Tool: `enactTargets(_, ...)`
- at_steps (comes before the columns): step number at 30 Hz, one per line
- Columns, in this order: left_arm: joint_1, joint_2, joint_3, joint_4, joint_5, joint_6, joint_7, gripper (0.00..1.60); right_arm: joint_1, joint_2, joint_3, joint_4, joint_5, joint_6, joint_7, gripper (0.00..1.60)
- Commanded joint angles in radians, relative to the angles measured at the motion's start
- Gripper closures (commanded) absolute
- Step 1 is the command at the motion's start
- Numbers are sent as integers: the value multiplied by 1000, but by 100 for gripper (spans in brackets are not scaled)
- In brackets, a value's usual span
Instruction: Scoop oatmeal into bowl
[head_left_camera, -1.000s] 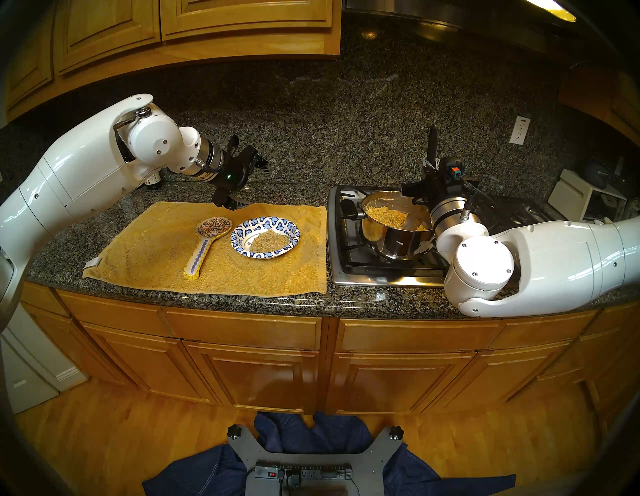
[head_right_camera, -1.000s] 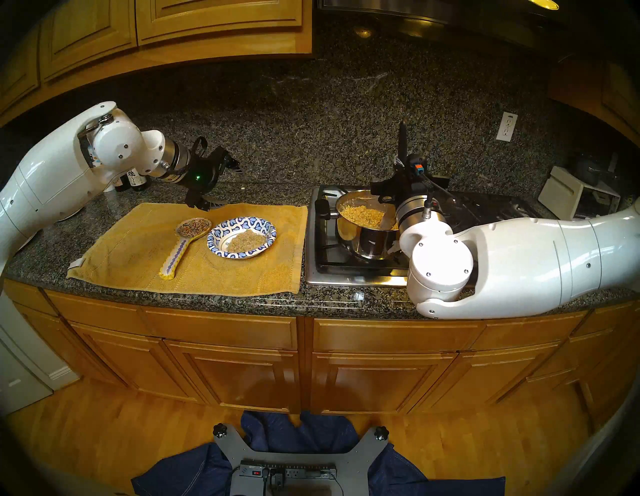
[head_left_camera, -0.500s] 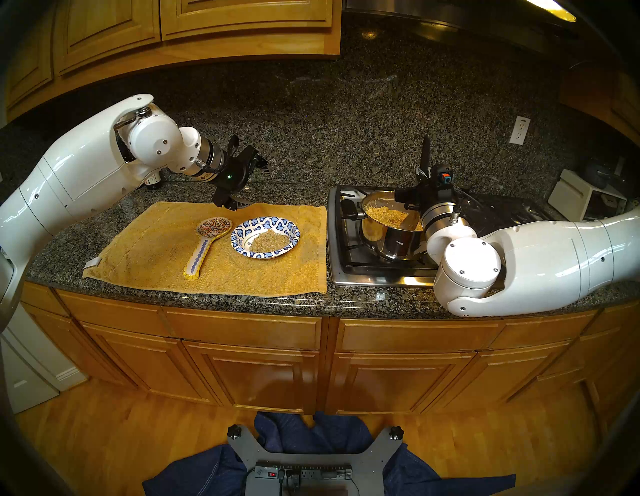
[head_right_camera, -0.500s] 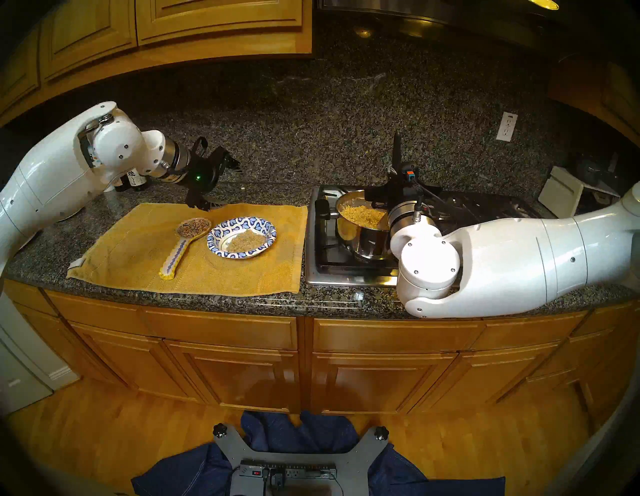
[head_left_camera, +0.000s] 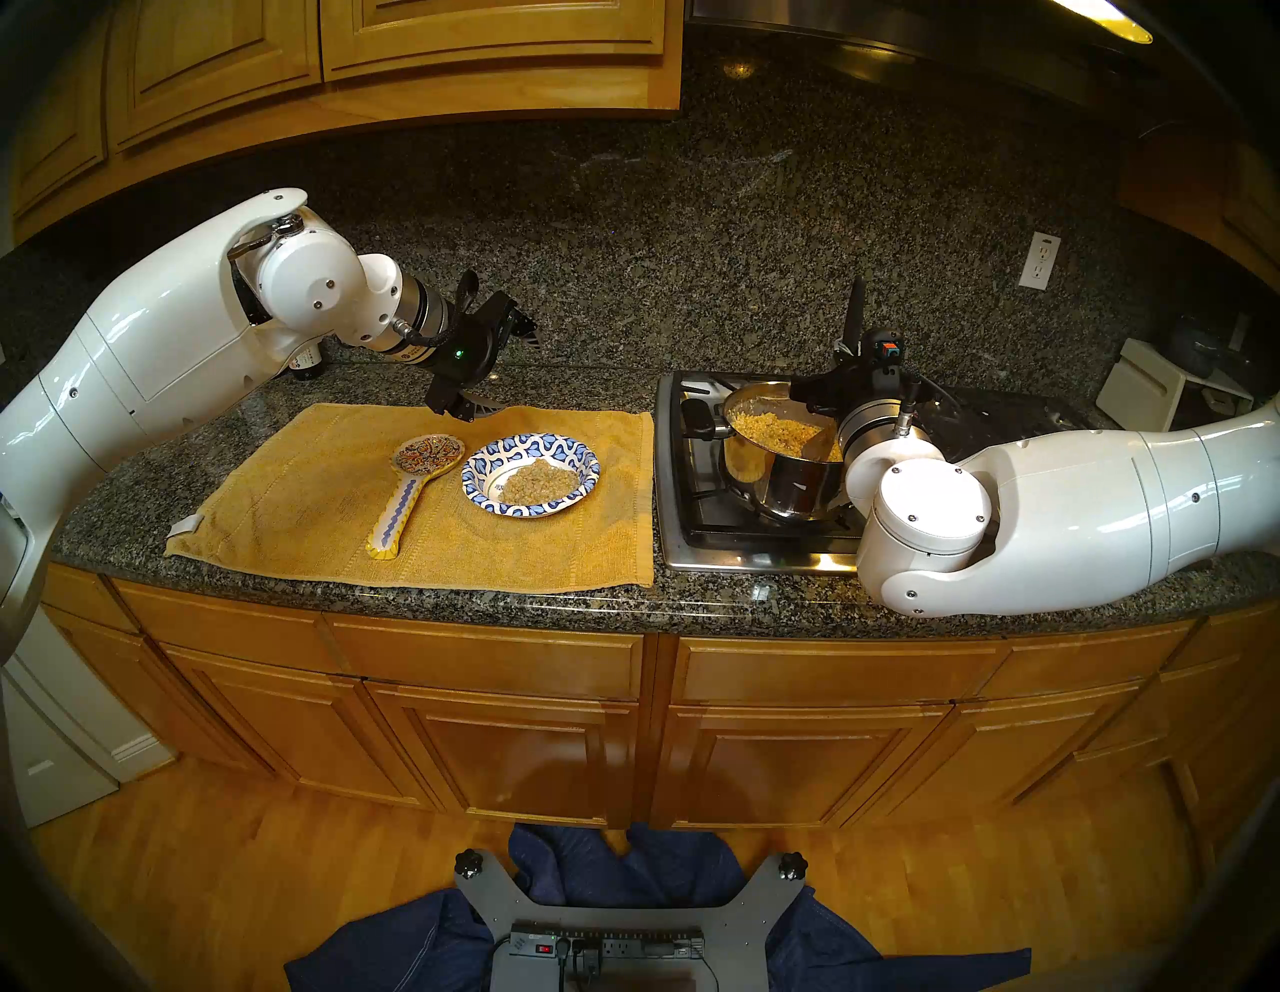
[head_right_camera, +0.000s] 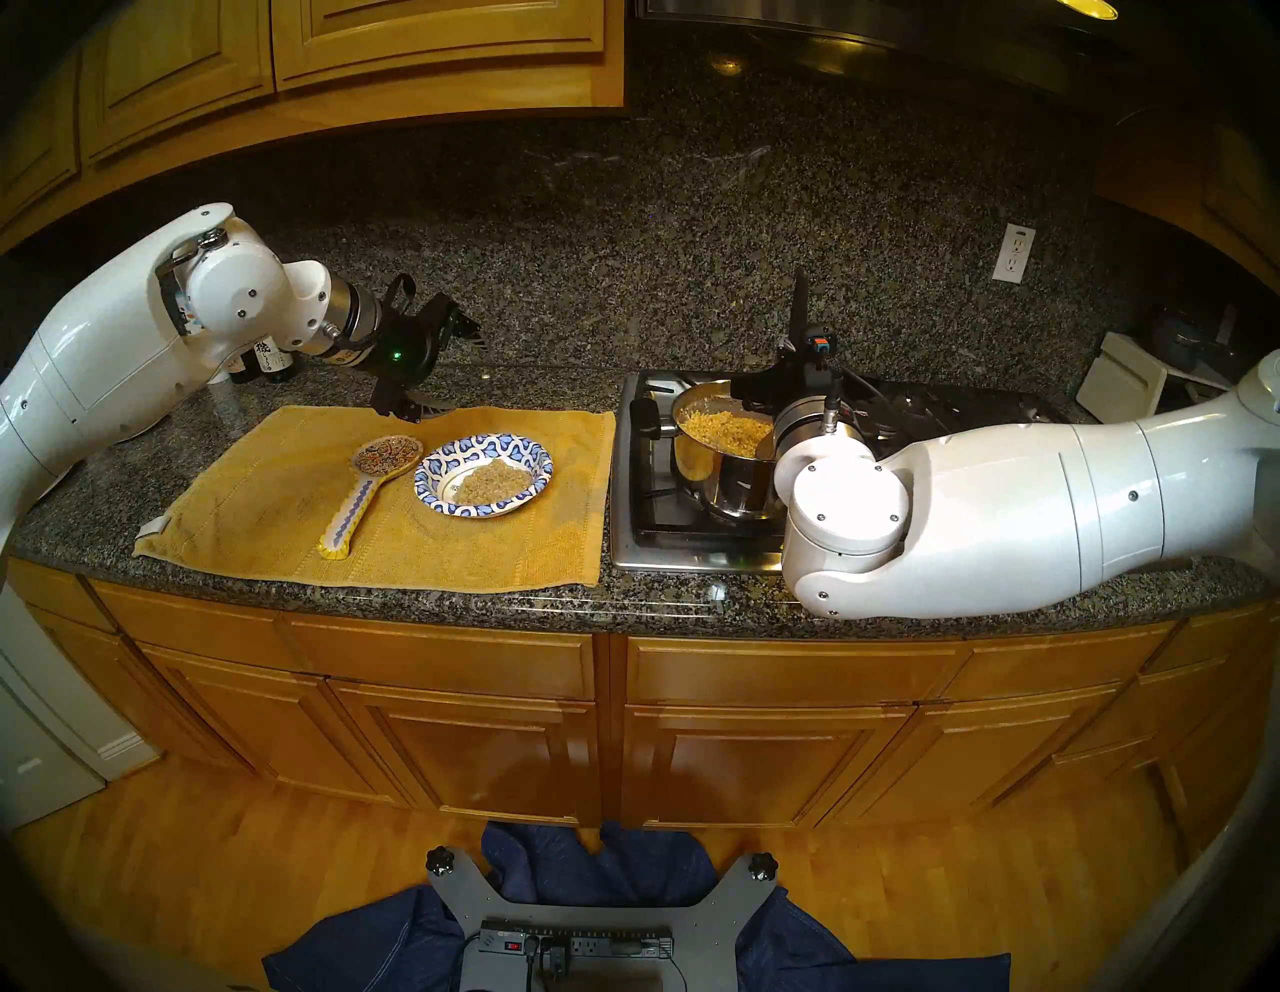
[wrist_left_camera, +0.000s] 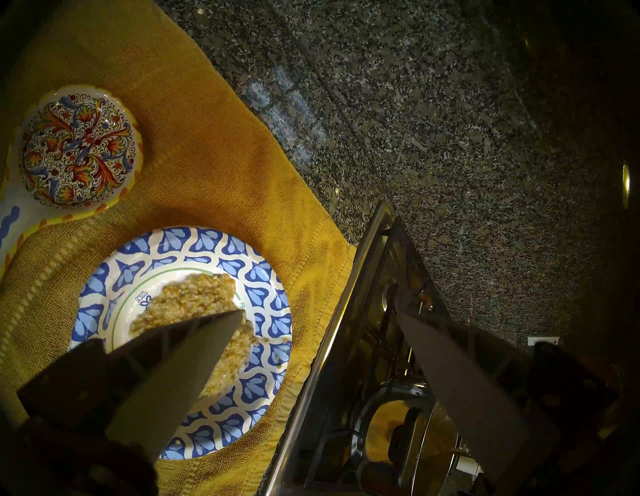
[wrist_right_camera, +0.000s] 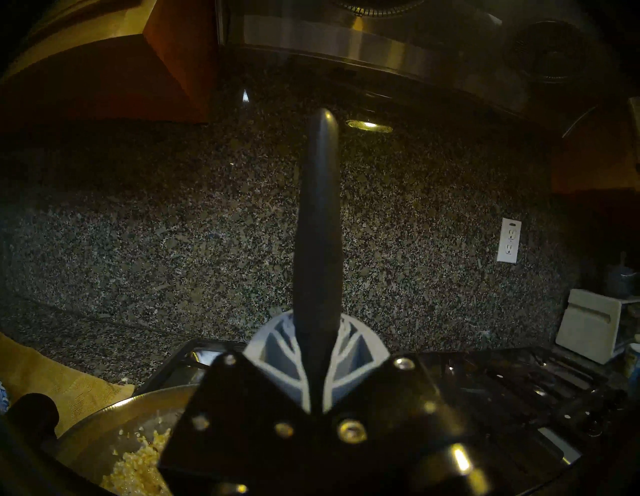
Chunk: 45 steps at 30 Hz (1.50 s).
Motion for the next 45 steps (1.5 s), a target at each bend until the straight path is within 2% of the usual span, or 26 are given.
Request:
enactTargets(1,-39,-2,-35,2,-2,2,-17,0,29,29,22,12,34,-7,26,160)
enactTargets(3,-39,-2,-35,2,-2,2,-17,0,28,38,27,16,70,-15,43,160)
enactTargets(10,-39,-2,-35,2,-2,2,-17,0,27,50,27,18,111,-21,73,160)
enactTargets(15,-39,-2,-35,2,-2,2,-17,0,31,69,38,14,178,-21,109,160)
enactTargets(19,-39,-2,-35,2,-2,2,-17,0,39,82,35,14,203,-14,137,160)
enactTargets(28,-39,-2,-35,2,-2,2,-17,0,56,100,31,10,230,1,174,160)
enactTargets(45,-38,-2,-36,2,-2,2,-17,0,87,139,15,3,248,48,195,160)
